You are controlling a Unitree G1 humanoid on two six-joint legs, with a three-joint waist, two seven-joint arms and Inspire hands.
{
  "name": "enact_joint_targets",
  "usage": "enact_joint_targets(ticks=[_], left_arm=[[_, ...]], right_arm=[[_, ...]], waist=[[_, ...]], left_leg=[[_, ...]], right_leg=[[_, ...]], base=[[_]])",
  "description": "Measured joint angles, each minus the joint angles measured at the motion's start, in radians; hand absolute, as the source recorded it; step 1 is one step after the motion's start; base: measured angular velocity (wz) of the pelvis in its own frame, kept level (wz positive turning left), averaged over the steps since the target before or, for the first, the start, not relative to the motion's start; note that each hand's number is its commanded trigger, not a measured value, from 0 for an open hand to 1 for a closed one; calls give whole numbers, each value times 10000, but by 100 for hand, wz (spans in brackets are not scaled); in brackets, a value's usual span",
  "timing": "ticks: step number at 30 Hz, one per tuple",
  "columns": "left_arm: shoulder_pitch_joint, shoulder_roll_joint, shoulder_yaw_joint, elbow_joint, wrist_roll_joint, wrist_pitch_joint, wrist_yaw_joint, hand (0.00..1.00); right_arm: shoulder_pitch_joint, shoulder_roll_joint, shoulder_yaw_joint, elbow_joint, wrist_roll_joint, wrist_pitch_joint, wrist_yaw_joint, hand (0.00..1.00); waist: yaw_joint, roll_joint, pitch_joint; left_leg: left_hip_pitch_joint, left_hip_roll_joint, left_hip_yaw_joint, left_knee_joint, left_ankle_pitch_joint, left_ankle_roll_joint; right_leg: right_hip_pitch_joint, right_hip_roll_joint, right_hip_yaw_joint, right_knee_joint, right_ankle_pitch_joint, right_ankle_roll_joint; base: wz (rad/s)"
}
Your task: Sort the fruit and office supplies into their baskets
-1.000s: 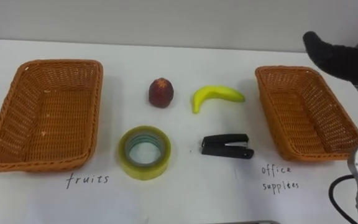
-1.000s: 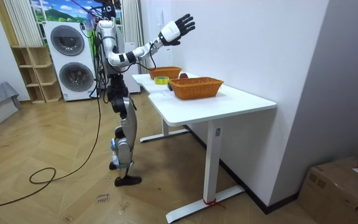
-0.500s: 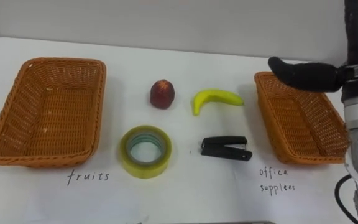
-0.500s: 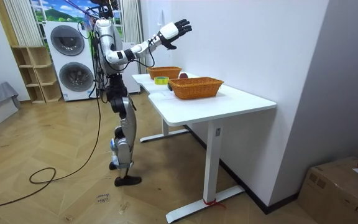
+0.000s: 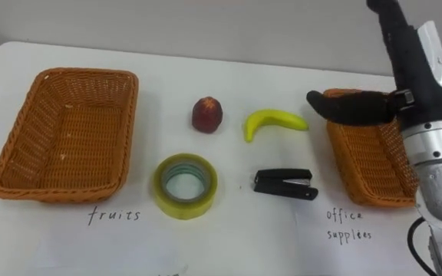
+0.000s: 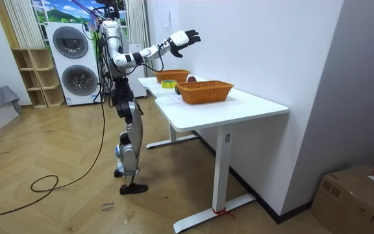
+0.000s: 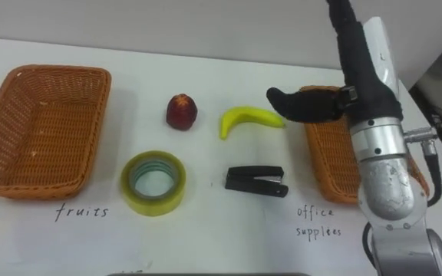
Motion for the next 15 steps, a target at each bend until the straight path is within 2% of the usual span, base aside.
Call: enact_joint_targets(ticks=[7,15], left_arm=[[-41,6,-28,-105,75,-10,-49,0],[-49,17,-7,-289,79,58,-232,0]], right_arm=[[-1,0,13,253,-57,77,442,0],[17,20,29,338,-462,573,1504,0]], waist=[[51,-48,-12],[68,-71,-19]], left_leg=[[-4,-1,8,-5,0,0],[-29,-2,15,-1,0,0]], right_leg=[[-8,0,5,0,0,0],[-17,18,53,-30,1,0]], base=[[0],[-1]])
